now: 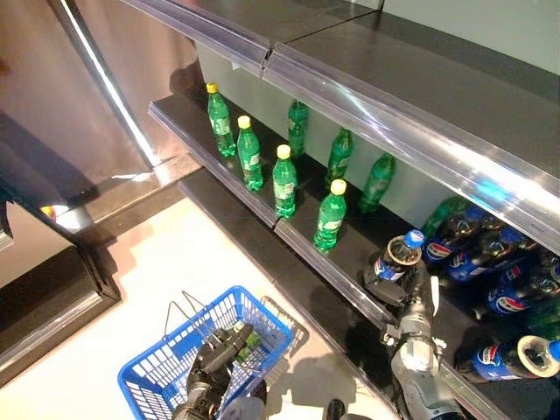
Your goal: Pick up the drink and place into the basket.
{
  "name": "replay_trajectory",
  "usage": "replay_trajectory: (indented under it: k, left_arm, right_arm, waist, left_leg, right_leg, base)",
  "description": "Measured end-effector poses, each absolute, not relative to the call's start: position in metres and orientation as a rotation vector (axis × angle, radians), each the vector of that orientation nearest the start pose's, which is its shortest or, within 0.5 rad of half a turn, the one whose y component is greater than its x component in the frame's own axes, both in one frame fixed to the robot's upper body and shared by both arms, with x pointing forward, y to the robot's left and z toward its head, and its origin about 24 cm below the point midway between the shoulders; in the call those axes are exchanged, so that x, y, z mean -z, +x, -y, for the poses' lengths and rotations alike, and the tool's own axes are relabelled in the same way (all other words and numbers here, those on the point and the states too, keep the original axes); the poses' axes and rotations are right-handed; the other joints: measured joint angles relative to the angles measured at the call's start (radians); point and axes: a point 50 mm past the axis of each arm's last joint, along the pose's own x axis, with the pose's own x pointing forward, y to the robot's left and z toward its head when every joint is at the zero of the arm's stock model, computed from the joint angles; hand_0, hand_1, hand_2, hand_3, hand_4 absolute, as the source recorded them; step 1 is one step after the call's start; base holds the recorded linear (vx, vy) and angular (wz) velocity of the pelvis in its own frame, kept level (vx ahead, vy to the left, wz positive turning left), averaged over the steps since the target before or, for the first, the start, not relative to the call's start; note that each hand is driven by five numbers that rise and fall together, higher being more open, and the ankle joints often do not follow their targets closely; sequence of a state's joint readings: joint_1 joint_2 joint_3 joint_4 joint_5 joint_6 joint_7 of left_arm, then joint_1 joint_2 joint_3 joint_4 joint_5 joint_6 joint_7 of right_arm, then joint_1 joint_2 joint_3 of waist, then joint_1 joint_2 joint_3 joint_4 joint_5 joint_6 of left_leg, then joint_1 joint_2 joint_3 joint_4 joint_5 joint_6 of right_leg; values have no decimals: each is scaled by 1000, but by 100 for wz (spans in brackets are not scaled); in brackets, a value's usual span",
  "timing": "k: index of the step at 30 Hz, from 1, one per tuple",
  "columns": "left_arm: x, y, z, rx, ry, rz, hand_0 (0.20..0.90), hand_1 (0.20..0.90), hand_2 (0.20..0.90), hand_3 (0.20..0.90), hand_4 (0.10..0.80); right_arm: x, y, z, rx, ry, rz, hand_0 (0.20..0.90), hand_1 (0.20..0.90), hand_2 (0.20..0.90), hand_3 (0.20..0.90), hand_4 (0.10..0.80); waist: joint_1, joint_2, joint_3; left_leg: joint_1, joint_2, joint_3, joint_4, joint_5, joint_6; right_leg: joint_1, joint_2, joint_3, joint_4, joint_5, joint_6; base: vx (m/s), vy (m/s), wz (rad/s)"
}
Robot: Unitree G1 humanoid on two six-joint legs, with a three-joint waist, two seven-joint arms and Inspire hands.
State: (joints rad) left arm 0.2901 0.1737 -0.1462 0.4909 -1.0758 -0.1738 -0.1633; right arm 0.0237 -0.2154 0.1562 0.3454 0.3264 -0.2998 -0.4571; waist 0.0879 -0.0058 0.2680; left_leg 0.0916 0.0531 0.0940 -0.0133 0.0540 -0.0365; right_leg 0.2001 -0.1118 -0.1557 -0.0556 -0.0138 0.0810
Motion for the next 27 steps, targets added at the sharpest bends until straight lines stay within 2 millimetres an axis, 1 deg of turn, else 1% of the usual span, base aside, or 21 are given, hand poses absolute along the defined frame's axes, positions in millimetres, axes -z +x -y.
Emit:
replay_trajectory:
  k: [2,3,4,5,10,16,25,27]
  left_arm:
    - [101,130,-192,-290,-838,-497,300,300,300,200,100]
    - [102,130,-192,-290,-838,-500,300,300,300,200,100]
    - [102,129,-192,-291,-838,-500,300,300,300,200,100]
    - [102,129,-193,-292,-837,-500,300,300,300,200,100]
    - [103,124,-197,-296,-823,-521,300,300,300,200,100]
    - [107,117,-201,-307,-811,-543,300,300,300,200,100]
    - [108,111,-202,-305,-810,-550,300,300,300,200,100]
    - [108,109,-204,-307,-805,-554,300,300,300,200,100]
  right_arm:
    - [21,230,197,446,107,-139,900,900,900,900,800]
    - [24,229,199,467,124,-152,561,561,561,505,405]
    - [24,229,200,476,132,-154,420,420,420,340,240]
    - [23,229,202,490,147,-151,300,300,300,200,100]
    - [23,228,211,550,163,-154,300,300,300,200,100]
    - [29,223,219,599,176,-182,300,300,300,200,100]
    - [36,218,216,621,199,-212,300,300,300,200,100]
    - [37,217,216,626,200,-215,300,300,300,200,100]
  waist:
    - [11,2,1]
    - [18,4,2]
    - [20,4,3]
    - [21,5,6]
    - [20,12,15]
    - [20,12,15]
    - [22,12,15]
    - [22,12,15]
  left_leg:
    - [6,-1,-1,2,0,0]
    - [12,-2,-2,2,-1,1]
    - [12,-3,-3,4,-2,2]
    - [12,-5,-6,9,-4,2]
    - [14,-12,-7,35,-16,10]
    - [29,-14,-7,36,-19,11]
    - [31,-14,-7,71,-36,12]
    - [29,-15,-8,83,-42,12]
  right_leg:
    - [7,-1,-1,1,0,0]
    - [13,-2,-1,2,-1,1]
    - [15,-3,-3,2,-1,1]
    - [18,-5,-5,3,-4,3]
    - [20,-15,-6,32,-16,9]
    - [29,-17,-5,38,-21,10]
    - [33,-22,-5,68,-37,12]
    - [30,-24,-5,75,-47,8]
  base:
    - [75,-6,1]
    - [72,-5,2]
    - [75,-5,6]
    - [56,-4,6]
    - [67,-7,2]
    - [57,-6,0]
    - [38,-4,0]
    - [0,0,0]
